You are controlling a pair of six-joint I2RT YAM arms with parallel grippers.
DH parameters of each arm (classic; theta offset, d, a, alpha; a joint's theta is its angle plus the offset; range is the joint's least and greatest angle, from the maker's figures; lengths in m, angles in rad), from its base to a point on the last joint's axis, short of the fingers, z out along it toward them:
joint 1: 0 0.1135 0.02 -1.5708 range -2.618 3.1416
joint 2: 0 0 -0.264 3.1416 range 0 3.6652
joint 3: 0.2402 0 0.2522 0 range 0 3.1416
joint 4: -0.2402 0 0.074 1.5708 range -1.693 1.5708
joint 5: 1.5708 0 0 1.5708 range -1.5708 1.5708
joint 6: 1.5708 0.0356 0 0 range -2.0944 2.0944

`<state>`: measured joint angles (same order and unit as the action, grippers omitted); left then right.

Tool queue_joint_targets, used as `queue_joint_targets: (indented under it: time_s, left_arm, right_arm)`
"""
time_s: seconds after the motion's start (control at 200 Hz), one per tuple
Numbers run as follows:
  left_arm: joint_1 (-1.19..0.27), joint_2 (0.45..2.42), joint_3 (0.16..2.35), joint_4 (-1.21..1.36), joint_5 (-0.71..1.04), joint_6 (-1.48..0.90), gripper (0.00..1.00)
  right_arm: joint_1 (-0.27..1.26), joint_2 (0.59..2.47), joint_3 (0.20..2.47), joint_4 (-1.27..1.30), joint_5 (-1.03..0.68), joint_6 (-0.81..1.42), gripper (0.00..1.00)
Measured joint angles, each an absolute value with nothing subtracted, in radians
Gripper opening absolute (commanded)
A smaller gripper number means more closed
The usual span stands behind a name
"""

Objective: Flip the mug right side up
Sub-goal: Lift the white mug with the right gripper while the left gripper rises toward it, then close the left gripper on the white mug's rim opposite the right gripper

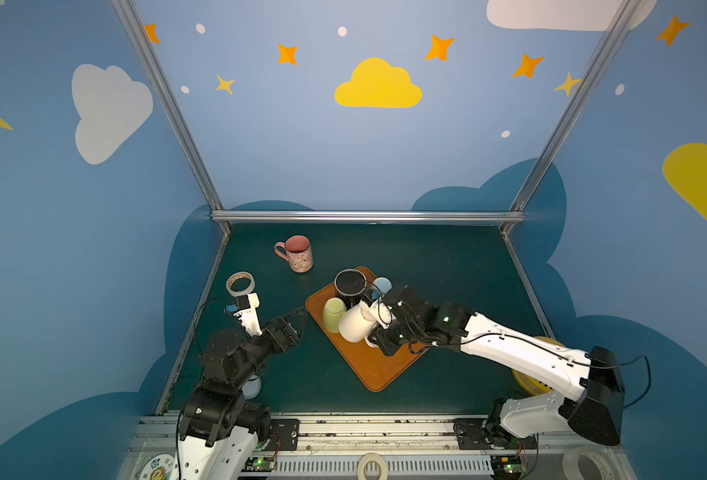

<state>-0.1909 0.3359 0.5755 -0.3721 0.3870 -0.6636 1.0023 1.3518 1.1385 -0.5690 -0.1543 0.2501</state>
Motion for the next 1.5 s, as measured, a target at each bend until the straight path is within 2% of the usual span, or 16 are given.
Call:
queue_joint_targets:
  time_s: [0.34, 0.596, 0.846, 1.137, 1.397, 1.502]
  left_arm:
    - [-0.216, 0.412, 0.426, -0.049, 0.558, -0.773, 0.85]
    - [-0.392, 0.608, 0.416, 0.196, 0.572, -0.774, 0.78]
    - [-0.451, 0.899, 0.571, 0.434, 0.619, -0.778, 0.76]
    - [-0.452, 1.131, 0.768, 0.627, 0.681, -0.807, 0.76]
    - [-0.413, 1.296, 0.856, 0.770, 0.754, -0.895, 0.53]
    - [-0.397, 1.350, 0.880, 0.802, 0.777, -0.922, 0.50]
  right_arm:
    - [0.842, 1.249, 1.167, -0.492, -0.349, 0.247, 0.00]
    - [0.731, 1.263, 1.255, -0.435, -0.500, 0.280, 0.00]
    - [0.636, 1.315, 1.345, -0.335, -0.639, 0.339, 0.00]
    - [0.552, 1.374, 1.402, -0.218, -0.769, 0.396, 0.00]
    - [0.500, 1.431, 1.436, -0.128, -0.857, 0.442, 0.00]
    - [0.492, 1.446, 1.438, -0.102, -0.884, 0.455, 0.00]
